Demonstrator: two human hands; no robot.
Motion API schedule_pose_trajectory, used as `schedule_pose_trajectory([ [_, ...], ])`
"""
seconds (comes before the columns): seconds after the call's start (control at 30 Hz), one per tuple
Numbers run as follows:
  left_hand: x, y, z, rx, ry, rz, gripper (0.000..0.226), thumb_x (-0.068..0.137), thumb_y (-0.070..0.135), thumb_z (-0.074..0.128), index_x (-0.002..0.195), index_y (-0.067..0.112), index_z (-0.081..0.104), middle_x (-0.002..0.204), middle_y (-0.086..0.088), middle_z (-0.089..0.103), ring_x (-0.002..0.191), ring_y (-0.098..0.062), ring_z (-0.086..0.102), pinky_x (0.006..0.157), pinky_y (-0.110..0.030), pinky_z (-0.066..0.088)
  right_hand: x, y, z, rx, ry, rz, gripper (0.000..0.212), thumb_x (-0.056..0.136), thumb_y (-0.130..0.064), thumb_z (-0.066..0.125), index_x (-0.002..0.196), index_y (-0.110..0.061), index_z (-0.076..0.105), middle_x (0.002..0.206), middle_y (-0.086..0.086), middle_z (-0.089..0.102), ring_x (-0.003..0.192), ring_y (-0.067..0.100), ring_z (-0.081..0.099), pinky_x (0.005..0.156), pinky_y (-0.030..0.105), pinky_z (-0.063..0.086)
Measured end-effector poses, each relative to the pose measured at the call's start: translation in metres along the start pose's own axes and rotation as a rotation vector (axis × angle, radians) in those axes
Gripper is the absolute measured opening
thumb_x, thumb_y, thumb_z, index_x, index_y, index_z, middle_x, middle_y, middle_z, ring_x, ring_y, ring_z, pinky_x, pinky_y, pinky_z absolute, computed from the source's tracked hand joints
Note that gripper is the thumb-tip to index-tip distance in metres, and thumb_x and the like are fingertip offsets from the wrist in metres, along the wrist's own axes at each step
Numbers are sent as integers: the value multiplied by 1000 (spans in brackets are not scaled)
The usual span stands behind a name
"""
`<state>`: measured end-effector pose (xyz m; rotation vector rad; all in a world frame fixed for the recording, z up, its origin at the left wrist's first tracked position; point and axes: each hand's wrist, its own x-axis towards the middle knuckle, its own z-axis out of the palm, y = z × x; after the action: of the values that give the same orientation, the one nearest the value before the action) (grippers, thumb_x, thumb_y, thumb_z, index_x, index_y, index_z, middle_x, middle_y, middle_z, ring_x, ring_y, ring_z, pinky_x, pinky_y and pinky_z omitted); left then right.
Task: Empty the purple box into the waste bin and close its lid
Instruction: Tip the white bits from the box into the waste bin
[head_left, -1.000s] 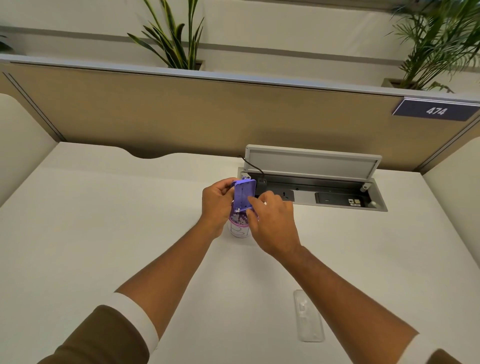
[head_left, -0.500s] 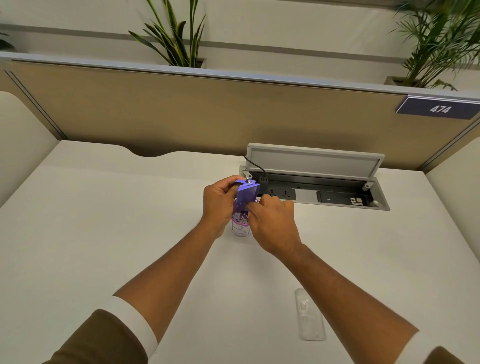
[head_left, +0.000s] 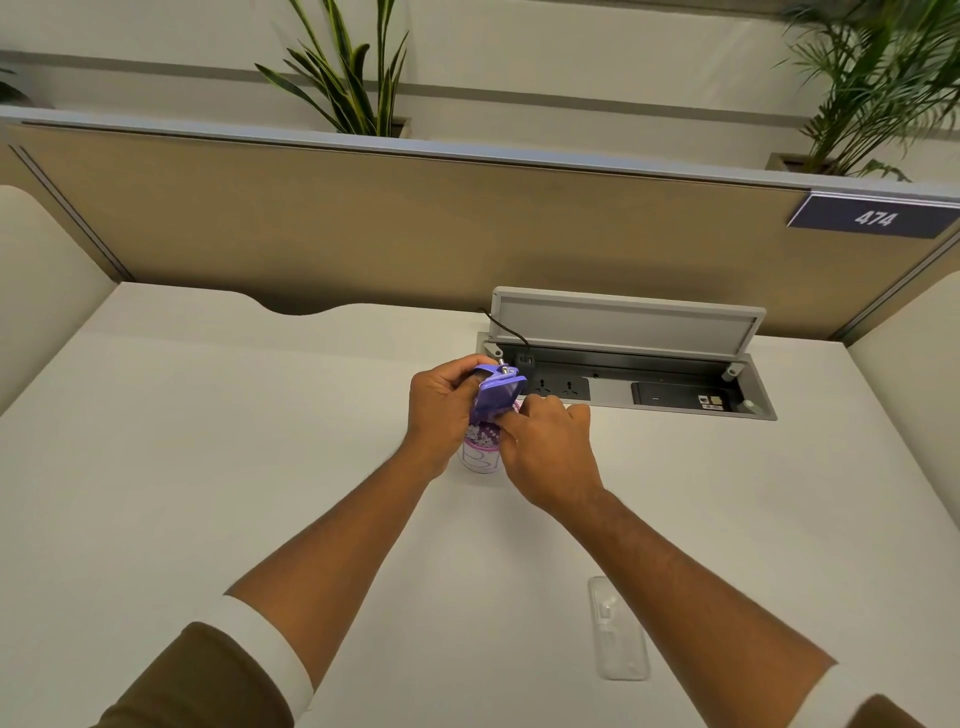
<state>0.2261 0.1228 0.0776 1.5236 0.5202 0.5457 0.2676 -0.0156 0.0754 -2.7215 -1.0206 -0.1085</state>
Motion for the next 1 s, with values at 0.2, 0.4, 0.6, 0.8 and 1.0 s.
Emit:
schedule_pose_trajectory([
  [0.2,-1,2,0,23,-18,-32,25,102,23,65,98,46,72,83,37,75,85,-1,77,66,-9,57,0,-1,-2,21,-2,-38,31,100,-43,59,128,-31,66,119,2,73,106,21,61,98,43,42],
  [0.4,-3,2,-1,-6,0,-44,21,101,26,65,100,47,72,89,32,76,86,-9,77,67,-12,59,0,-2,-4,54,15,-52,34,97,-47,61,126,-29,67,120,2,71,104,19,60,97,40,42],
  [0.6,-1,3,0,1,-17,-41,25,102,24,66,98,48,72,84,40,75,90,7,74,66,-10,58,-2,1,-3,42,20,-70,35,98,-51,57,125,-31,66,120,0,70,104,18,58,95,39,40],
  [0.8,2,0,0,15,5,-39,24,101,23,67,100,46,74,85,37,76,91,6,75,64,-10,57,-1,1,-4,57,23,-38,35,97,-51,59,126,-32,66,117,0,69,103,17,57,93,38,39],
  [1.0,11,-2,-1,-9,116,-50,22,99,14,70,120,15,79,102,9,79,87,1,76,63,-8,56,5,2,-6,98,100,32,22,88,-45,74,101,-28,68,98,-4,67,86,12,51,81,33,30],
])
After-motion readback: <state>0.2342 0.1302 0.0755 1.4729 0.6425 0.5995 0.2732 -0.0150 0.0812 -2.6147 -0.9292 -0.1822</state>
